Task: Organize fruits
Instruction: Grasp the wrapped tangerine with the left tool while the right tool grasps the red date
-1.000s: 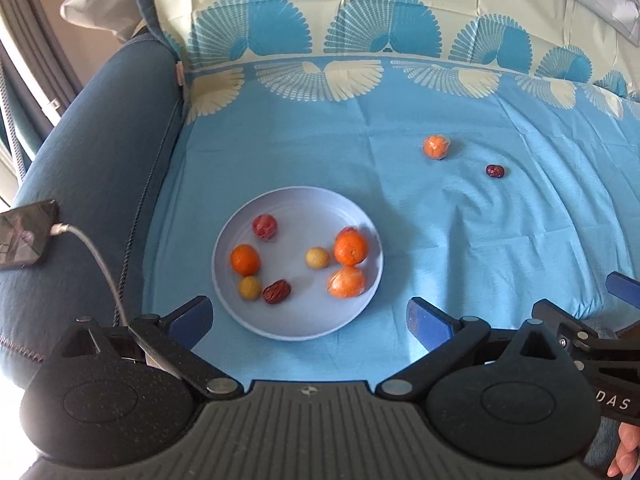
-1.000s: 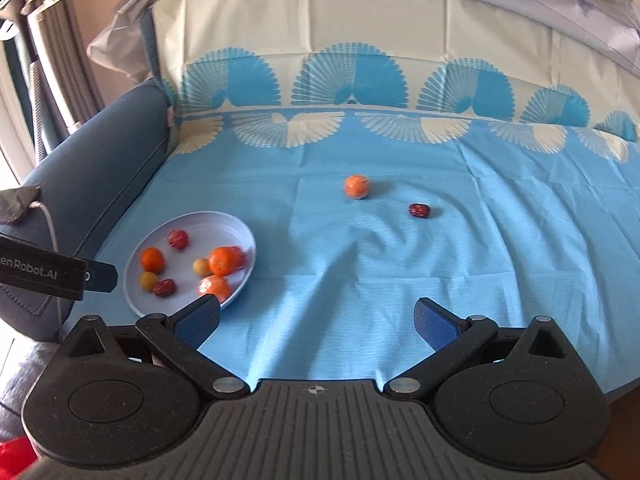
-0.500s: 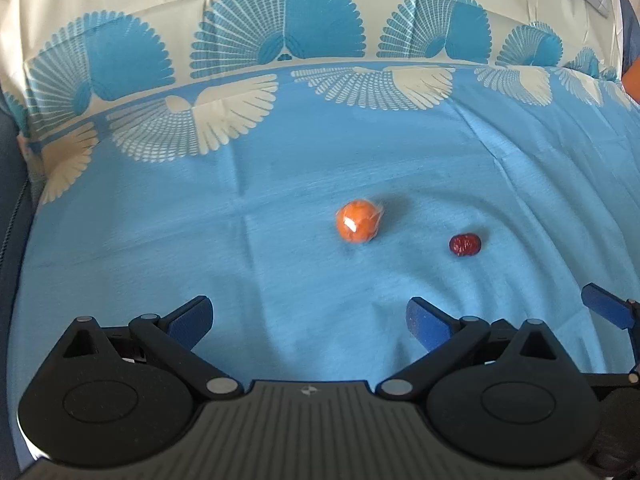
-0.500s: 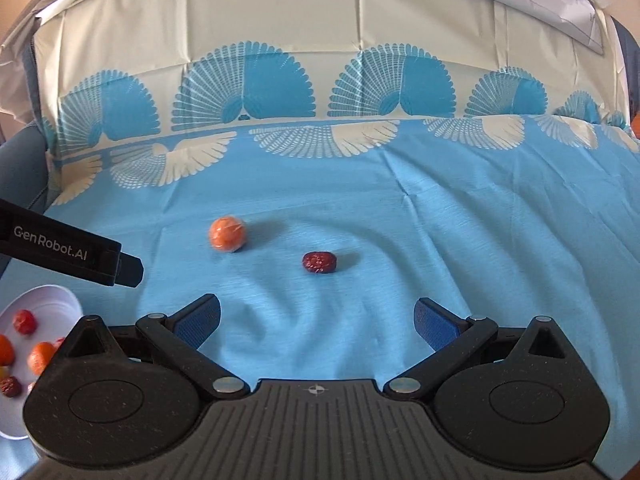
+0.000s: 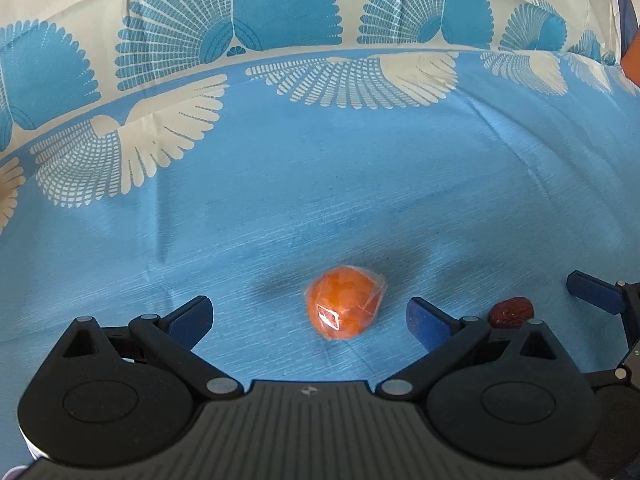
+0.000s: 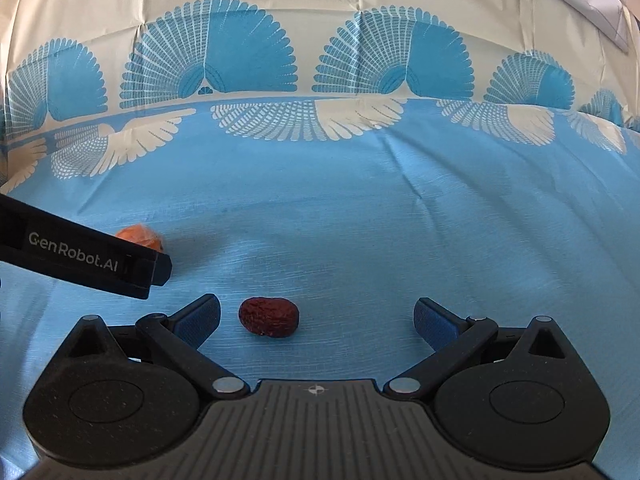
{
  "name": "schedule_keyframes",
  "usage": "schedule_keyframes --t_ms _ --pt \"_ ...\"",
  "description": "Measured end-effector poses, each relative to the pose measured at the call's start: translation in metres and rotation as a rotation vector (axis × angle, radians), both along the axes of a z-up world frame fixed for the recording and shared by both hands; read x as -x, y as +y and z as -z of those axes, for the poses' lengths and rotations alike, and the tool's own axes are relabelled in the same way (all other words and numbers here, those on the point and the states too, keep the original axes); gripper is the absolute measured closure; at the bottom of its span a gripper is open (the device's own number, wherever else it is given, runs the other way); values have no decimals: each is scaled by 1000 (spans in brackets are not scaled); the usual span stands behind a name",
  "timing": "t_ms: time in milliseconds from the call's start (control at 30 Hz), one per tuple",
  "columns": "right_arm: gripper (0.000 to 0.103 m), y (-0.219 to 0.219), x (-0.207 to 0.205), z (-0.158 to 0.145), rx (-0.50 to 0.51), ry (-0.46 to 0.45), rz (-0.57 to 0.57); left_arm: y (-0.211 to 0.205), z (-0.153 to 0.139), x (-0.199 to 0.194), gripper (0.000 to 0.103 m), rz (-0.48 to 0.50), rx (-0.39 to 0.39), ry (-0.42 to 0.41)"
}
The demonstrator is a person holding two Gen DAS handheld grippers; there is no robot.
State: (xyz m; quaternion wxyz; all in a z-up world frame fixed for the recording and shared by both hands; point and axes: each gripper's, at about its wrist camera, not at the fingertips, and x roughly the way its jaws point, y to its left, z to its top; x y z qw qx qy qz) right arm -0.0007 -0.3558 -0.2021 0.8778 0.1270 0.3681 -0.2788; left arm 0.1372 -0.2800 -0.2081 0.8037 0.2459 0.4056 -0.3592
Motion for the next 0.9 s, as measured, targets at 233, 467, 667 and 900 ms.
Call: schedule_keyframes --t_ms 233,467,667,900 --pt "1 6 5 7 49 -51 -6 5 12 -10 0 20 43 44" --pt "1 6 6 7 52 -53 -6 4 11 -8 0 20 43 36" --pt "1 6 6 7 52 -54 -6 5 12 -8 0 21 44 33" --pt "7 9 7 2 59 -59 -8 7 1 -4 34 34 64 35"
